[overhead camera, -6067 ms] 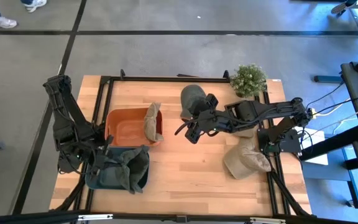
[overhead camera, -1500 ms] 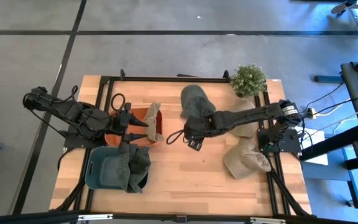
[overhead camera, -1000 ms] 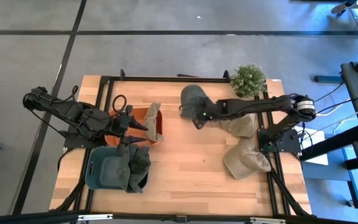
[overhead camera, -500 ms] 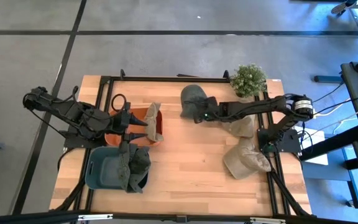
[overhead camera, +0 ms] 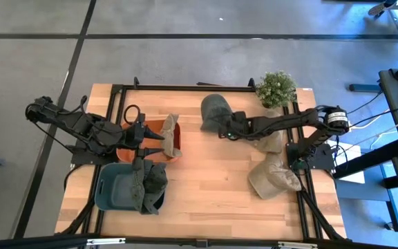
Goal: Pick & Place hat
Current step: Put the gray cap into the blue bin
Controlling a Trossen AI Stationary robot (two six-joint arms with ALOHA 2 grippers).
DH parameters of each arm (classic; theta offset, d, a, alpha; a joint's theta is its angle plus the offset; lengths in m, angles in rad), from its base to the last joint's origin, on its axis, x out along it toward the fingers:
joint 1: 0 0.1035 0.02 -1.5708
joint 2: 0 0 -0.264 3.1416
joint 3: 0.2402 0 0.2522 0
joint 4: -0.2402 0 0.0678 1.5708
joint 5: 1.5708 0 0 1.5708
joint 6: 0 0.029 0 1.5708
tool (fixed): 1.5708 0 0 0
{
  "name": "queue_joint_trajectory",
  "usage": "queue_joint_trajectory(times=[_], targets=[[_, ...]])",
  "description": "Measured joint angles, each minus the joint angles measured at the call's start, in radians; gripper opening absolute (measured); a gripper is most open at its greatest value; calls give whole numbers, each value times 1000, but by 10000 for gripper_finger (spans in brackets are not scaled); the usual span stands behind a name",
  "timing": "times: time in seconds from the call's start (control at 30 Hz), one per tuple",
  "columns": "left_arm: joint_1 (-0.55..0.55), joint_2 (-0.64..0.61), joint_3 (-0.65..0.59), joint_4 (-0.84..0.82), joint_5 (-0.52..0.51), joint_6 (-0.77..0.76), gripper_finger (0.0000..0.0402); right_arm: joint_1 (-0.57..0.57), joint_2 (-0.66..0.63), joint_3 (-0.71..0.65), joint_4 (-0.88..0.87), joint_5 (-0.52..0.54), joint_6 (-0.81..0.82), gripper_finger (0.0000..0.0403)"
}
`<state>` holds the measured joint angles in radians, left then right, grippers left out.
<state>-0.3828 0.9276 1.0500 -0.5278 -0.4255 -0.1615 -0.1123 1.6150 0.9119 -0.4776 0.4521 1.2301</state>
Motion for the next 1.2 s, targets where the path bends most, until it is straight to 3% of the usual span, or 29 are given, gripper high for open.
queue_joint_trajectory(times=[0.2,0.4,0.63,0.87,1.2], targets=[[0,0,0,0,6,0,177,0,0,0,55,-2,-11,223],[0,0,0,0,7,0,177,5,8,1,236,-2,-180,223],[0,0,0,-6,8,0,174,15,106,1,446,-79,-440,223],[0,0,0,-7,8,0,177,60,132,1,429,-26,-737,223],[0,0,0,-8,8,0,174,72,171,1,428,57,-948,222]])
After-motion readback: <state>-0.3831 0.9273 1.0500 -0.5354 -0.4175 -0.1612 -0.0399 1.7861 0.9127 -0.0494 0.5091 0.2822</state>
